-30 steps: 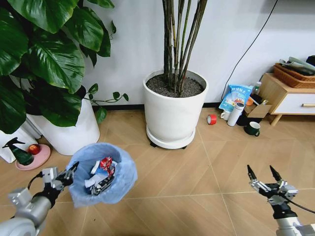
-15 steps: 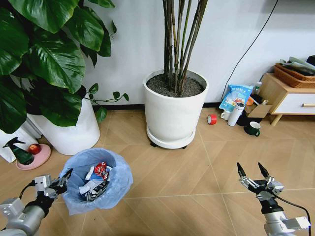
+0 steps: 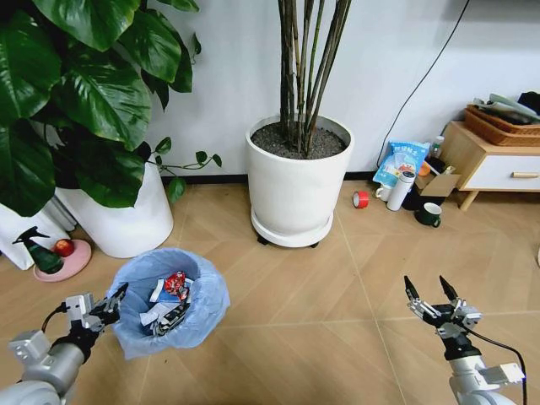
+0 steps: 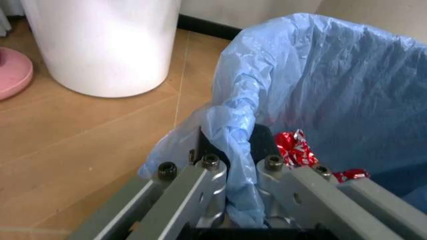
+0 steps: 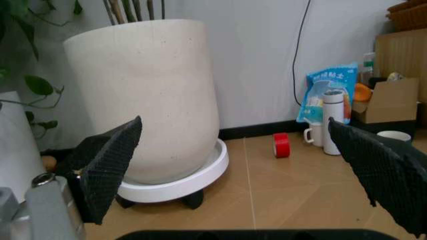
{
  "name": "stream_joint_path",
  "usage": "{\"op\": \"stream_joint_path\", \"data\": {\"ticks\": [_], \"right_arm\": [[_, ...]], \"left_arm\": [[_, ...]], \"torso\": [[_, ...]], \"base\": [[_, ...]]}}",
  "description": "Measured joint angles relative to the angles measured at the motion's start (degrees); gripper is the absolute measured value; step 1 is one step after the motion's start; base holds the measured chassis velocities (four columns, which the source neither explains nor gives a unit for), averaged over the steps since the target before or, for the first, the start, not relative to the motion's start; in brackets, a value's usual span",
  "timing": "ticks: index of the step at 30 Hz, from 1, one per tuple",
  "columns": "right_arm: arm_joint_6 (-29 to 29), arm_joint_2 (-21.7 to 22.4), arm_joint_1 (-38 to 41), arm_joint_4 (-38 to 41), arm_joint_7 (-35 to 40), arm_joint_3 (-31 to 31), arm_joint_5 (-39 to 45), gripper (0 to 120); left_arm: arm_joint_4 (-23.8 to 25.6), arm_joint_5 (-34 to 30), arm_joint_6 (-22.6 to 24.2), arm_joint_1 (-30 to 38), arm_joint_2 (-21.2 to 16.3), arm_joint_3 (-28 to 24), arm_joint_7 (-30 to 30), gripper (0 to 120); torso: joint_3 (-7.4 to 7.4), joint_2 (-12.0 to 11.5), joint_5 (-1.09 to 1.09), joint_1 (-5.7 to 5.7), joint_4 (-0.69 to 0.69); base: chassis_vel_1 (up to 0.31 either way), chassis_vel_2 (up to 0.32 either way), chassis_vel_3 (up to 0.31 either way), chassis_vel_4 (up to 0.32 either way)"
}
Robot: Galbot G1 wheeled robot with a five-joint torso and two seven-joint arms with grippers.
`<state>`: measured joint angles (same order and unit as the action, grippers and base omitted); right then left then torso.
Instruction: Pick up the trash bin and place the garbage on the floor into it.
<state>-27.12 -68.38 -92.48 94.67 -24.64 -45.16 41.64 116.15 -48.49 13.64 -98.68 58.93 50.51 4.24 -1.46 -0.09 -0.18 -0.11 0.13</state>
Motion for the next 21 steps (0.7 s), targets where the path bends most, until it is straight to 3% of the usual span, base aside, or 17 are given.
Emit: {"op": "stream_joint_path", "data": {"ticks": [21], "right_arm": [[-0.5, 2.6, 1.0, -2.1, -1.4, -0.2, 1.9, 100]], "left_arm": [[-0.4, -0.4, 0.3, 0.3, -0.6, -0.1, -0.6, 0]], "torso": [[0.01, 0.0, -0.01, 0.01, 0.00]], "base": [[0.169, -0.172, -0.171, 0.179]]}}
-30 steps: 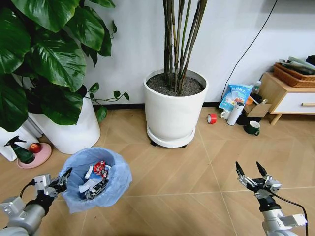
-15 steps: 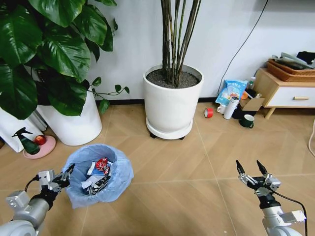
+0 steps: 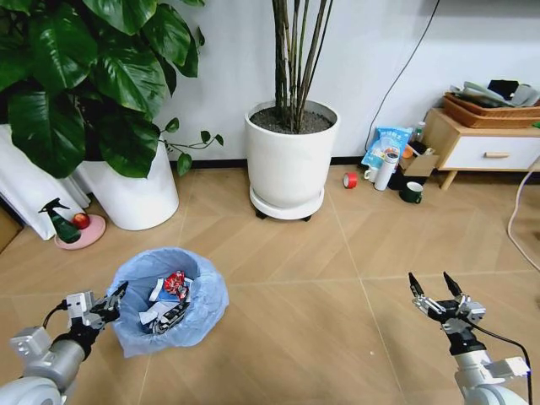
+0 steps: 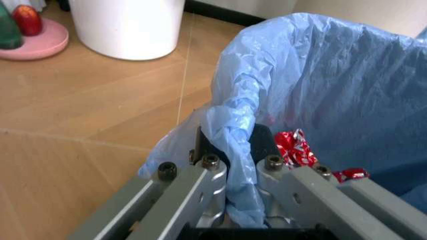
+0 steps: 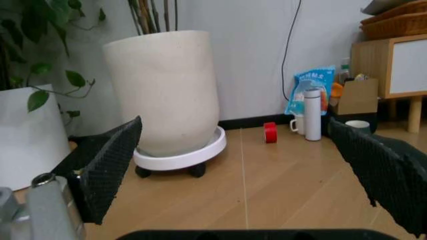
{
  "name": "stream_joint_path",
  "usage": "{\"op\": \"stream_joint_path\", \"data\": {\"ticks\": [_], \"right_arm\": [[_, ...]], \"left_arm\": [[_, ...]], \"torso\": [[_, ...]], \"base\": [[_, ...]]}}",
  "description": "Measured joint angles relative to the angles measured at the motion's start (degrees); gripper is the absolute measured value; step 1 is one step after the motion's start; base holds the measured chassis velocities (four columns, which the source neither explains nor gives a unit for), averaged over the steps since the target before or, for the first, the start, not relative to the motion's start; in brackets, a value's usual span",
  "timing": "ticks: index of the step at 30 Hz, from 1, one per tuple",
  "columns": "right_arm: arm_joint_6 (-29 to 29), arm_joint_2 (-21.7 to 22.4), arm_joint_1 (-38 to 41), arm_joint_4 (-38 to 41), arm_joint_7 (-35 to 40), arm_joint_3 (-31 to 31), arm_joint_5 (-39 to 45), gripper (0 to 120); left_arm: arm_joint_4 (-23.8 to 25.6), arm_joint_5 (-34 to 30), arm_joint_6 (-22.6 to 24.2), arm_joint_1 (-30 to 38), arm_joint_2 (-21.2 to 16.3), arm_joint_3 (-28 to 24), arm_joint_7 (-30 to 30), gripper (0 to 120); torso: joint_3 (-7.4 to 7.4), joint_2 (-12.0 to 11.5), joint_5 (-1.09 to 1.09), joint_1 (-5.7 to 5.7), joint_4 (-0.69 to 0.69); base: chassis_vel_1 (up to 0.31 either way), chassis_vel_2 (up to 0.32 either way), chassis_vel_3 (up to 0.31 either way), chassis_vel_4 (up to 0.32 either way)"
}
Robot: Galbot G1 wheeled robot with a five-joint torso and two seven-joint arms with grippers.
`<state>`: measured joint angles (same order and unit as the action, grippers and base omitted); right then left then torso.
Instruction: Pick up the trash bin and place the garbage on the floor into it.
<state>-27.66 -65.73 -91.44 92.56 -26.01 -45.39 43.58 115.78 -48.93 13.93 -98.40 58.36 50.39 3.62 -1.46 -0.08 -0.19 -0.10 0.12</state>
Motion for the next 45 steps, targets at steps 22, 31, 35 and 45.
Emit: {"op": "stream_joint_path", "data": {"ticks": [22, 31, 35, 45], "right_arm": [[-1.1, -0.7, -1.5, 0.7, -2.1, -0.9, 0.0, 100], [-1.4, -0.8, -1.5, 0.4, -2.6, -1.0, 0.0, 100], [-1.4, -0.8, -1.5, 0.3, -2.6, -0.9, 0.0, 100], [-1.5, -0.7, -1.3, -0.1, -2.8, -0.6, 0.0, 100]], "left_arm": [[1.1, -0.6, 0.0, -1.6, 0.0, 1.6, 0.2, 0], [0.5, -1.2, -0.1, -1.8, -0.4, 2.4, 0.6, 0], [0.3, -1.4, -0.2, -1.9, -0.5, 2.7, 0.7, 0], [-0.5, -1.8, -0.4, -2.3, -0.7, 3.7, 1.1, 0]], "torso": [[0.00, 0.0, 0.03, 0.00, 0.01], [0.00, 0.0, 0.01, 0.00, 0.01], [0.00, 0.0, 0.01, -0.01, 0.01], [0.00, 0.0, 0.01, 0.00, 0.01]], "base": [[0.152, -0.151, -0.144, 0.145], [0.133, -0.059, -0.121, 0.063], [0.171, -0.024, -0.180, 0.022], [0.214, 0.016, -0.224, -0.013]]}}
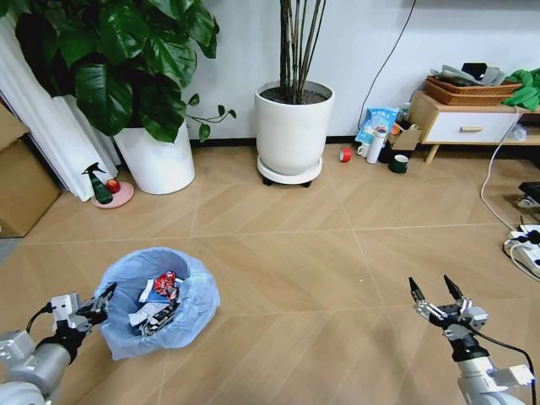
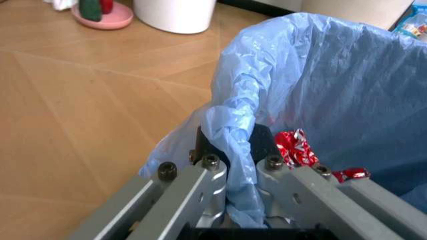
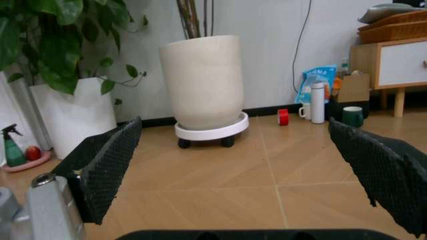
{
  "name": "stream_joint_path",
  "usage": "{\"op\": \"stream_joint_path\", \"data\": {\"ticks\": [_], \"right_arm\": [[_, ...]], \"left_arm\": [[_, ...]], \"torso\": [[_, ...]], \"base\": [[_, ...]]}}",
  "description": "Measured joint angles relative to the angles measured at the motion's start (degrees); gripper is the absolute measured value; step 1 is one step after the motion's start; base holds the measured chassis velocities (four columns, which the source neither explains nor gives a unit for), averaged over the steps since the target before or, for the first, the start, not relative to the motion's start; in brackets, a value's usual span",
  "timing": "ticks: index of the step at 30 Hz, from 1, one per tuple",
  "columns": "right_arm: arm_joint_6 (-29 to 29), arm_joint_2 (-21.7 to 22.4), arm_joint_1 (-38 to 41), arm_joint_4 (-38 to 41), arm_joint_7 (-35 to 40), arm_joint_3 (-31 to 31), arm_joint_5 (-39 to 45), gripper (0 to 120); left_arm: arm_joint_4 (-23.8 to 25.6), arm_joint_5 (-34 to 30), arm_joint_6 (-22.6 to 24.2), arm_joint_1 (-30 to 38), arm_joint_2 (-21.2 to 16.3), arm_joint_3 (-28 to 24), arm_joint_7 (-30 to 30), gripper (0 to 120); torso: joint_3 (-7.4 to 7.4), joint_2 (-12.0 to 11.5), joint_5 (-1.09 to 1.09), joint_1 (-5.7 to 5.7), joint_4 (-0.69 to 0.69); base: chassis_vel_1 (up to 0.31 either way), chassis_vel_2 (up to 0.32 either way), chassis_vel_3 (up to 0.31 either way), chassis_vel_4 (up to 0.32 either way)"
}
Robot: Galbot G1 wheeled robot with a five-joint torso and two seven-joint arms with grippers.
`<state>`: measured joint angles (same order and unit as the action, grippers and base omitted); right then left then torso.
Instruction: Pick up the trash bin and place the garbage on the floor into it.
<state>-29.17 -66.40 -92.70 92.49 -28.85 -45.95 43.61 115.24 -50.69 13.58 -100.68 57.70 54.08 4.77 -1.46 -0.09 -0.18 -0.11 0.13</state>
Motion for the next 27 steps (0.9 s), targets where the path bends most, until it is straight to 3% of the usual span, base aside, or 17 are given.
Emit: {"op": "stream_joint_path", "data": {"ticks": [15, 20, 22, 25, 27], "right_arm": [[-0.3, 0.5, 0.1, -0.3, -0.7, 0.2, 1.2, 100], [-0.5, 0.9, 0.5, -1.1, -1.2, 0.3, 1.8, 100], [-0.7, 0.9, 0.8, -1.6, -1.4, 0.6, 2.0, 100], [-0.8, 0.8, 1.1, -2.1, -1.6, 0.8, 2.1, 100], [-1.0, 0.9, 1.3, -2.4, -1.8, 0.9, 2.2, 100]], "left_arm": [[-0.1, -0.3, 0.0, 0.0, -0.2, 0.6, 0.0, 0], [-0.2, -0.3, 0.0, 0.1, -0.1, 0.5, 0.0, 0], [-0.5, -0.3, 0.0, 0.3, 0.0, 0.1, -0.1, 0], [-0.8, -0.2, 0.0, 0.5, -0.1, -0.1, -0.2, 0], [-1.0, -0.2, 0.0, 0.7, -0.2, -0.3, -0.2, 0]], "torso": [[0.00, 0.0, 0.04, 0.00, 0.00], [0.00, 0.0, 0.04, 0.00, 0.00], [0.00, 0.0, -0.06, 0.00, 0.00], [-0.01, 0.0, 0.07, 0.00, 0.00], [0.00, 0.0, -0.06, 0.00, -0.02]], "base": [[0.251, -0.023, -0.253, 0.026], [0.369, -0.167, -0.351, 0.174], [0.378, -0.204, -0.382, 0.214], [0.406, -0.267, -0.400, 0.256], [0.427, -0.300, -0.400, 0.291]]}}
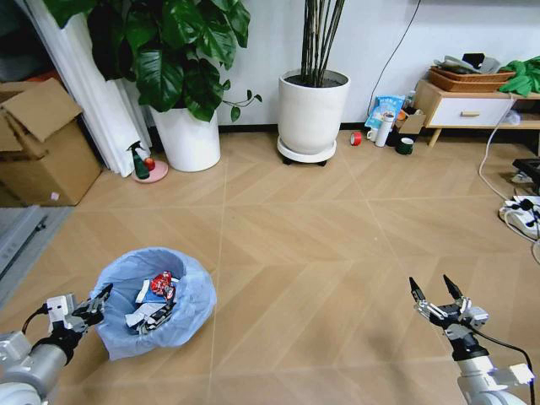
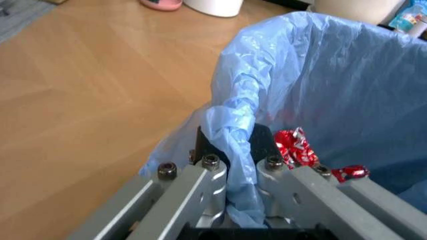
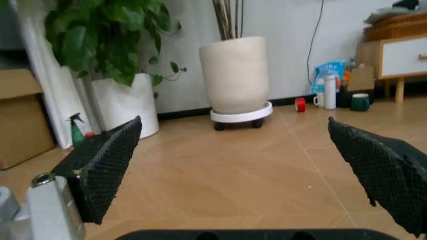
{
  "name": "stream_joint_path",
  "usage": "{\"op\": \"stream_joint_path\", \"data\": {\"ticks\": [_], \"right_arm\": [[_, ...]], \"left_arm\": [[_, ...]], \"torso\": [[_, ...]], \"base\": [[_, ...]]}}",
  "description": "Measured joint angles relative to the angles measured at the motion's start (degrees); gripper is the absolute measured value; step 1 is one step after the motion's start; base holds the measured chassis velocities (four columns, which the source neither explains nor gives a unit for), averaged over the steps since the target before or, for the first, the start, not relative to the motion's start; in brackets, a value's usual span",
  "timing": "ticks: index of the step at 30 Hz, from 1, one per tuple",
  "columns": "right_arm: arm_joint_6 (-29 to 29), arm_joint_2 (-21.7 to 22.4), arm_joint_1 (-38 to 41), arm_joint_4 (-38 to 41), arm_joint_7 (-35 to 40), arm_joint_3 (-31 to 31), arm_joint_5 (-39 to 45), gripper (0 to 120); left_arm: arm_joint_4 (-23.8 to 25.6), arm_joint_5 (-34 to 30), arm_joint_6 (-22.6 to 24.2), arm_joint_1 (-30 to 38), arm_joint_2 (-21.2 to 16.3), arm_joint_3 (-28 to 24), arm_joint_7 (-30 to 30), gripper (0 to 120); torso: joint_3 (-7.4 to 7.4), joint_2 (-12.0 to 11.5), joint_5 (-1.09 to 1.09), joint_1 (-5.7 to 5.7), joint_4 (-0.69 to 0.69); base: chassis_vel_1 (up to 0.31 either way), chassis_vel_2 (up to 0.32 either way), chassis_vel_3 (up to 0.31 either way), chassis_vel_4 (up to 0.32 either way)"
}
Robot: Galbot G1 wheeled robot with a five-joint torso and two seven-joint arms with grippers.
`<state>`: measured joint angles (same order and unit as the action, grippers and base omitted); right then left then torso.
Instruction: Pick up the trash bin and place the garbage on the floor into it.
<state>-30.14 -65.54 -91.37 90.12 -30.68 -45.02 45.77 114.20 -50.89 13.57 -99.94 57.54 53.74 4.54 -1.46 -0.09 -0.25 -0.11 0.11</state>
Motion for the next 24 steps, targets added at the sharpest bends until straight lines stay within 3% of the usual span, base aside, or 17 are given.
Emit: {"op": "stream_joint_path", "data": {"ticks": [3, 5, 8, 12, 24], "right_arm": [[0.0, 0.0, 0.0, -0.2, -0.1, 0.1, 0.1, 100], [-0.2, 0.1, 0.2, -0.3, -0.2, 0.1, 0.3, 100], [-0.3, 0.0, 0.3, -0.4, -0.3, 0.2, 0.3, 100], [-0.4, 0.0, 0.5, -0.5, -0.4, 0.2, 0.4, 100], [-0.9, 0.1, 0.6, -0.3, -0.4, 0.1, 0.8, 100]], "left_arm": [[-0.1, 0.0, 0.0, 0.2, -0.1, -0.1, -0.1, 0], [-0.2, 0.0, 0.1, 0.4, -0.1, -0.4, -0.1, 0], [-0.2, 0.0, 0.1, 0.6, -0.1, -0.5, -0.2, 0], [-0.4, 0.0, 0.1, 0.7, -0.2, -0.5, -0.2, 0], [-0.6, 0.2, 0.1, 0.7, 0.4, -0.7, -0.2, 0]], "torso": [[0.01, 0.0, 0.14, 0.00, 0.03], [0.01, 0.0, 0.01, 0.01, 0.01], [0.01, 0.0, 0.12, 0.01, 0.02], [0.01, 0.0, 0.07, 0.02, 0.02], [-0.01, 0.0, 0.07, -0.01, 0.02]], "base": [[0.423, -0.294, -0.418, 0.304], [0.421, -0.304, -0.414, 0.306], [0.414, -0.288, -0.416, 0.288], [0.344, -0.251, -0.355, 0.248], [0.166, -0.173, -0.147, 0.175]]}}
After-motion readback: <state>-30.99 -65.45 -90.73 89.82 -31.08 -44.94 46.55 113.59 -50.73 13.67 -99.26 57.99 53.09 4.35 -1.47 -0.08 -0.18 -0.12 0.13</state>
